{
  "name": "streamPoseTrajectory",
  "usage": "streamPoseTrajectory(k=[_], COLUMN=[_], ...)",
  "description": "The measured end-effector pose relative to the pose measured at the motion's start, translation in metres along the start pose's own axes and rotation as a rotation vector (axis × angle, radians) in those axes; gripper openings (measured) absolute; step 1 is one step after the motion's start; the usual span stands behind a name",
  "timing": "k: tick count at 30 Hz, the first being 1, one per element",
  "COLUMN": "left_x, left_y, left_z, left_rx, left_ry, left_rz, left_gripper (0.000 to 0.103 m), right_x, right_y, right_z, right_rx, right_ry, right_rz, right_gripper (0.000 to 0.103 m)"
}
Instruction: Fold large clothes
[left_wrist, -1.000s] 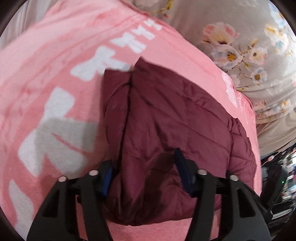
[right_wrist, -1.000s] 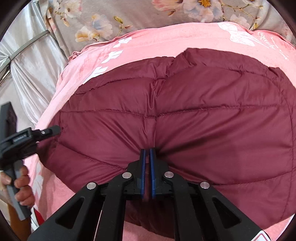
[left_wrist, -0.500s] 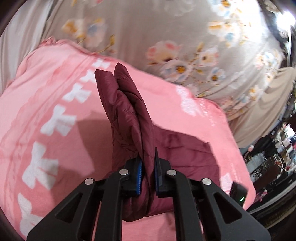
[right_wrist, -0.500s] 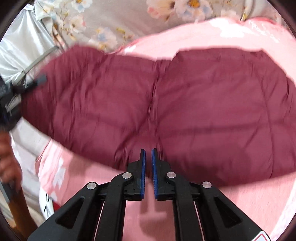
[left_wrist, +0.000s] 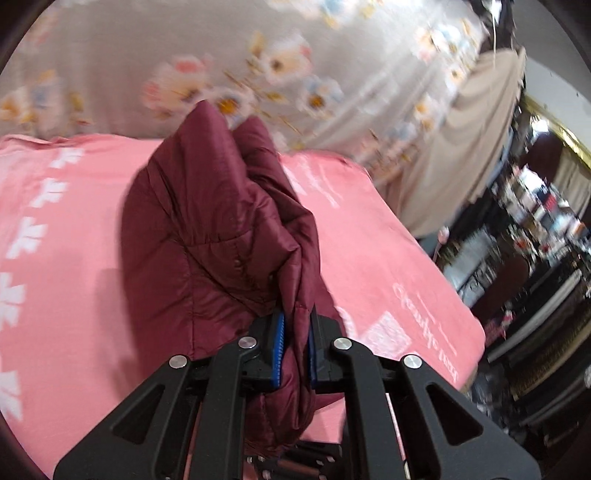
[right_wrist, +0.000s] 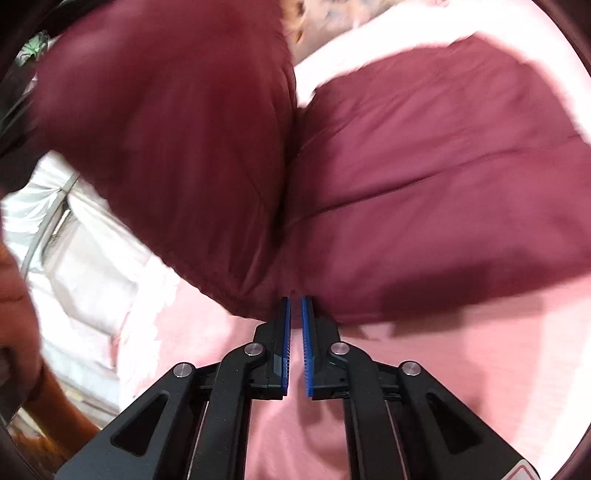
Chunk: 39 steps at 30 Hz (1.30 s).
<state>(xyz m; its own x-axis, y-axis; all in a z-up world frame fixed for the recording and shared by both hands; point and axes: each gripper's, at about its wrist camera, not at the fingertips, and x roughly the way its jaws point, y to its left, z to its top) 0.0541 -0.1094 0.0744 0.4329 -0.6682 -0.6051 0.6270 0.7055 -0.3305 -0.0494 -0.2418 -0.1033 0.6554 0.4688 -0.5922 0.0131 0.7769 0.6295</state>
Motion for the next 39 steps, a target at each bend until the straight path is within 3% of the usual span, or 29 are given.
streamPoseTrajectory(k=[7, 13, 16, 18, 21, 25, 26, 28, 29, 30, 33, 35, 37, 39], left_x=[0.115, 0.163, 0.174, 0.177, 0.179, 0.173, 0.169, 0.160, 0.152, 0.141, 0.104, 0.077, 0.053, 0.038], left_y=[-0.039, -0.046, -0.048, -0.050, -0.049, -0.052, -0.054, -0.061, -0.063, -0.063, -0.059, -0.052, -0.041, -0.030], left_z=[-0.024, -0.051, -0.063, -0.068, -0.072, -0.073, -0.073, -0.072, -0.071, -0.069, -0.059, -0.048, -0.031, -0.012], left_rx=[0.028, 0.021, 0.027, 0.046, 0.045, 0.058, 0.063, 0.064, 0.060, 0.054, 0.037, 0.020, 0.011, 0.010], left_ry=[0.188, 0.269, 0.278, 0.276, 0.268, 0.248, 0.244, 0.238, 0.231, 0.217, 0.182, 0.137, 0.068, 0.003], left_rz=[0.009, 0.027, 0.041, 0.052, 0.066, 0.068, 0.056, 0.017, -0.009, 0.013, -0.096, -0.114, -0.086, 0.000], left_gripper=[0.008, 0.008, 0.008, 0.008, 0.008, 0.011, 0.015, 0.029, 0.035, 0.037, 0.053, 0.053, 0.053, 0.053], right_x=[-0.072, -0.113, -0.125, -0.123, -0.113, -0.083, -0.074, -0.058, -0.053, -0.049, -0.054, -0.067, -0.077, -0.078], right_y=[-0.060, -0.090, -0.095, -0.089, -0.088, -0.086, -0.085, -0.081, -0.083, -0.086, -0.091, -0.094, -0.097, -0.102], right_z=[-0.009, 0.015, 0.046, 0.077, 0.119, 0.167, 0.176, 0.184, 0.190, 0.195, 0.206, 0.210, 0.212, 0.212], right_rx=[0.093, 0.132, 0.124, 0.110, 0.090, 0.108, 0.112, 0.113, 0.118, 0.135, 0.123, 0.122, 0.127, 0.133], right_ry=[-0.115, -0.214, -0.251, -0.264, -0.264, -0.195, -0.175, -0.129, -0.109, -0.088, -0.071, -0.084, -0.103, -0.108], right_rz=[-0.209, -0.297, -0.276, -0.238, -0.218, -0.141, -0.144, -0.145, -0.124, -0.102, -0.097, -0.095, -0.106, -0.146], right_gripper=[0.011, 0.013, 0.019, 0.047, 0.050, 0.050, 0.048, 0.034, 0.017, 0.008, 0.004, 0.003, 0.003, 0.003])
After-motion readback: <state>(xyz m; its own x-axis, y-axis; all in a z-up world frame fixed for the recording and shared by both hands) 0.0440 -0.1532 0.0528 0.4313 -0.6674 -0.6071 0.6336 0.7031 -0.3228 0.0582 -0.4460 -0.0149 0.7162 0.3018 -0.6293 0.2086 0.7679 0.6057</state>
